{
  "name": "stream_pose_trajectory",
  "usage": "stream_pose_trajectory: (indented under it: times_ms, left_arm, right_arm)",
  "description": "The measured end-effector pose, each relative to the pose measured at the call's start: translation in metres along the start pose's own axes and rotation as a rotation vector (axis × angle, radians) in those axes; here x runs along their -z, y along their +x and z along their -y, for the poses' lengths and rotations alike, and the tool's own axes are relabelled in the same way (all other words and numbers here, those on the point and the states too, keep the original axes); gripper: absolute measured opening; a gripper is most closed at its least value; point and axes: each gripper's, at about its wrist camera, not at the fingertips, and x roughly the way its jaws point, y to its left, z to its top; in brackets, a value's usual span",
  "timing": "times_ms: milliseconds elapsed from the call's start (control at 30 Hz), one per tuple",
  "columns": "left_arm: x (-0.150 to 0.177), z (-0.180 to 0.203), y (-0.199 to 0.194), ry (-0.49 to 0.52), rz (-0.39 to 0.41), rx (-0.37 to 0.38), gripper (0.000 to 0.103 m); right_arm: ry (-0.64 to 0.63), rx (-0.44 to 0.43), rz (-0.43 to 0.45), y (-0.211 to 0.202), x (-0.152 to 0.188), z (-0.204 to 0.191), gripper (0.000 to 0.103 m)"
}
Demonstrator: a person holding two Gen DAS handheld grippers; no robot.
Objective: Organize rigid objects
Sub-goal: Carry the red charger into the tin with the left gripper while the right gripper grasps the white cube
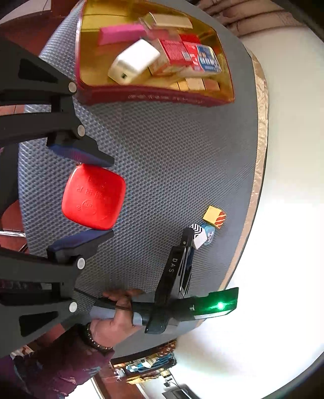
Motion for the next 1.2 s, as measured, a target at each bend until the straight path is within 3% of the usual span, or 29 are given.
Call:
stream_pose_trajectory:
  times_ms: [267,400,633,700,800,1033,1200]
  left_arm:
    - [0.026,-0.044,-0.051,-0.12,0.073,-0.036,0.051]
    - [0.036,-0.078,-0.08,-0.179,0.112,-0.121,0.051]
    - [0.04,-0.141,-0.097,-0.281,0.137,-0.189,0.051]
    - [0.039,-0.15,-0.097,-0.296,0.137,-0.167,0.051]
    - [0.026,-0.151,-0.08,-0.27,0.131,-0.165,0.051]
    - [0.0,-0.144,-0.036,-0.062,0.06,-0.234,0.051]
    - [-0.01,-0.141,-0.022,-0.01,0.047,-0.255,0.051]
  right_arm:
    - [0.055,-0.061,0.011,-0.031,0.026,-0.009,0.03]
    - [0.052,-0.104,0.032,-0.048,0.045,-0.031,0.03]
    - [0.045,-0.106,0.01,-0.048,0.063,-0.052,0.03]
    - [0.043,-0.098,0.005,-0.047,0.067,-0.051,0.03]
    - [0.046,-0.089,-0.002,-0.047,0.068,-0.05,0.03]
    - [0.07,-0.093,-0.012,-0.041,0.067,-0.049,0.03]
    - [0.069,-0.097,-0.015,-0.04,0.066,-0.048,0.03]
